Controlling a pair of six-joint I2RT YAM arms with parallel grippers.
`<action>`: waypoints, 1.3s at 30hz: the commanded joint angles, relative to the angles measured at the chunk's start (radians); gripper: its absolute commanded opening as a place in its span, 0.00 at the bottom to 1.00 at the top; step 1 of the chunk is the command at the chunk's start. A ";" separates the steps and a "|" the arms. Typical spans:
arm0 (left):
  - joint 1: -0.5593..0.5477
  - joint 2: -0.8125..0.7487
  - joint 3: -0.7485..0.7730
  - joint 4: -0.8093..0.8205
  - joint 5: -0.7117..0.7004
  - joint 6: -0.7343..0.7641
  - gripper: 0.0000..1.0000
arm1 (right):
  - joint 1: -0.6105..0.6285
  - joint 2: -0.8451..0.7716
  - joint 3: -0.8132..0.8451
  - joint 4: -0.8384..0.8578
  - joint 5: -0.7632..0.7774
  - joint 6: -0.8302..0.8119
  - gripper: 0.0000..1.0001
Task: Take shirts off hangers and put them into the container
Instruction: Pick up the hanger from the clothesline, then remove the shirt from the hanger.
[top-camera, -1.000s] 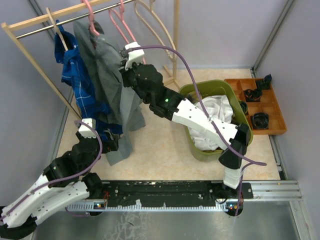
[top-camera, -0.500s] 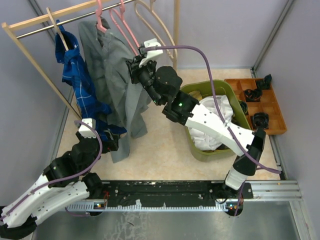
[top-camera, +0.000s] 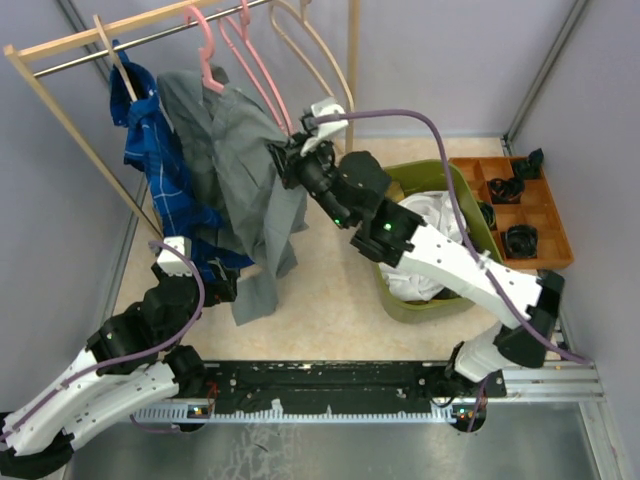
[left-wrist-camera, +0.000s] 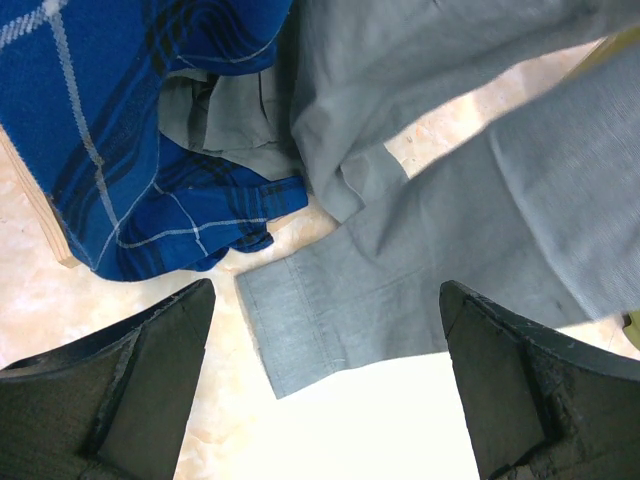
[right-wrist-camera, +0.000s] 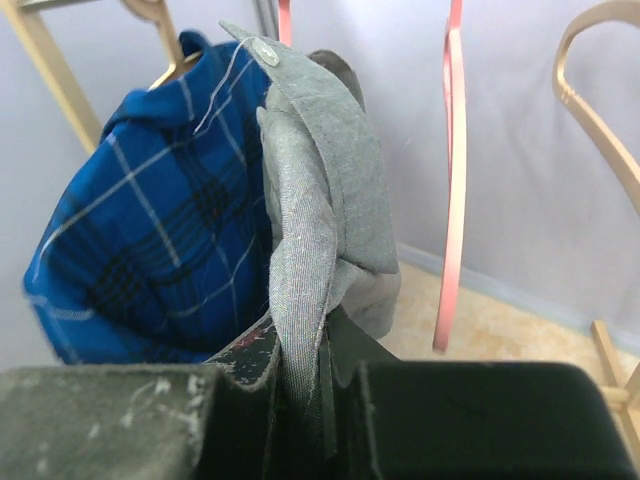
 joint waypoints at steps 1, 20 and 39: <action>0.004 -0.009 0.007 0.020 -0.010 0.004 0.99 | 0.000 -0.203 -0.123 0.060 -0.088 0.051 0.00; 0.005 -0.014 0.000 0.128 0.074 0.091 0.99 | -0.001 -0.707 -0.641 -0.325 -0.195 0.163 0.00; 0.005 0.194 0.108 0.460 0.600 -0.109 0.95 | -0.001 -0.948 -0.949 -0.322 -0.375 0.456 0.00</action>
